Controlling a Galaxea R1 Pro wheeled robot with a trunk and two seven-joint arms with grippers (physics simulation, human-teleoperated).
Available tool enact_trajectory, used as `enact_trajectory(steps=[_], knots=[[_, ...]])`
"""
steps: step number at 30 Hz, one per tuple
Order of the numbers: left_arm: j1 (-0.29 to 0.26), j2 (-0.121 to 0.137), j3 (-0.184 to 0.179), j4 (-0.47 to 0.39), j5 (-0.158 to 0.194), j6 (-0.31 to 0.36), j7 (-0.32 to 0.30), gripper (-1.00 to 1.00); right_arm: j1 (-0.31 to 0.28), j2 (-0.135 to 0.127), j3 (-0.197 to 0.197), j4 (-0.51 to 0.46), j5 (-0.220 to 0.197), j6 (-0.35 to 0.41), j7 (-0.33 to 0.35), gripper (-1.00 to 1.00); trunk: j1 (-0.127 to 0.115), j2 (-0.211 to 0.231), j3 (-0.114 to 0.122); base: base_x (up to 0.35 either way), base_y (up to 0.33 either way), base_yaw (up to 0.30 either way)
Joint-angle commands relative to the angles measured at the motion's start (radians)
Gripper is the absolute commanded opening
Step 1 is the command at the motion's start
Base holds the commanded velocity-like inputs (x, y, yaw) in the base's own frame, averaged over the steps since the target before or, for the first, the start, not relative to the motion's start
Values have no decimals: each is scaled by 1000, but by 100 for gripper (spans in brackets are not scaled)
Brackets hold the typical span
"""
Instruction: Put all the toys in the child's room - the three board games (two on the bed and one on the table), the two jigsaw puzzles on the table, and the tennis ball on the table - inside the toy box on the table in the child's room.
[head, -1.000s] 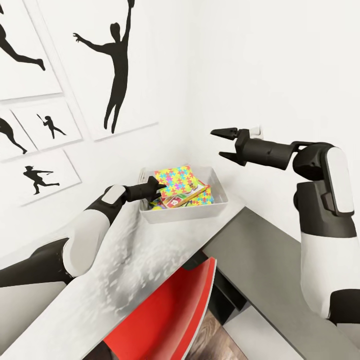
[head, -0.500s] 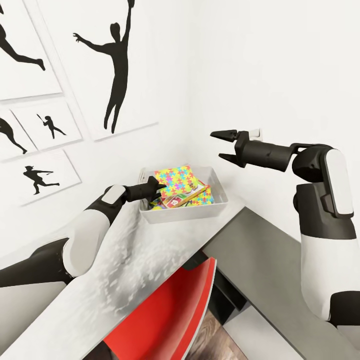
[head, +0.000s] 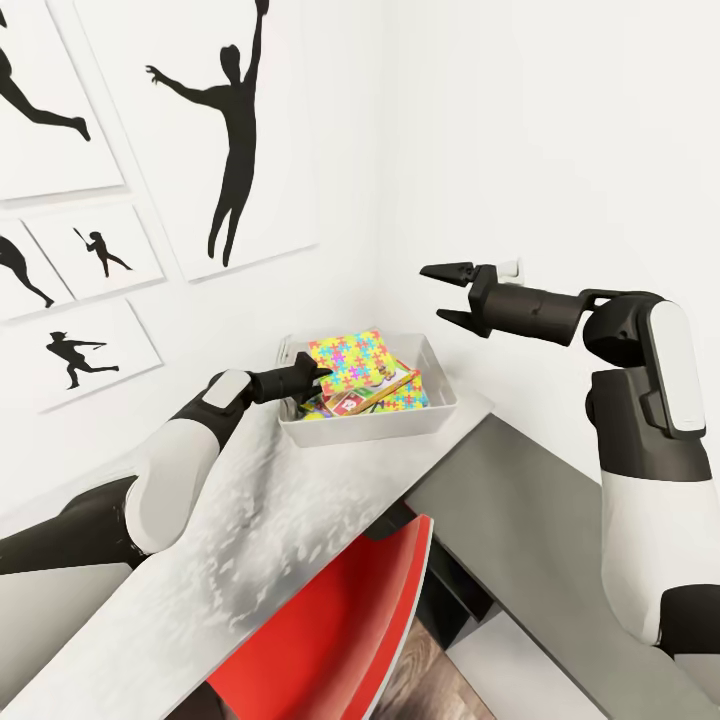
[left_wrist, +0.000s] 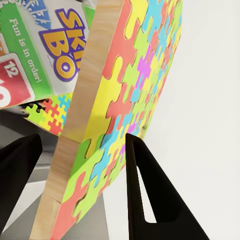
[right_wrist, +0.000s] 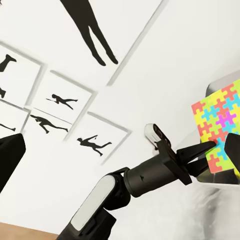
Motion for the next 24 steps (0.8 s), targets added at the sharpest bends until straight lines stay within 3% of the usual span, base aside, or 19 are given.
enact_trajectory(steps=[1, 24], knots=[[-1, -1, 8, 0, -6, 5, -3, -100, -1, -1, 1, -1, -10, 0, -10, 100, 1, -2, -2, 0, 0, 0], [-1, -2, 8, 0, -5, 9, -15, -100, -1, -1, 3, -1, -10, 0, -10, 100, 1, -2, -36, 0, 0, 0]])
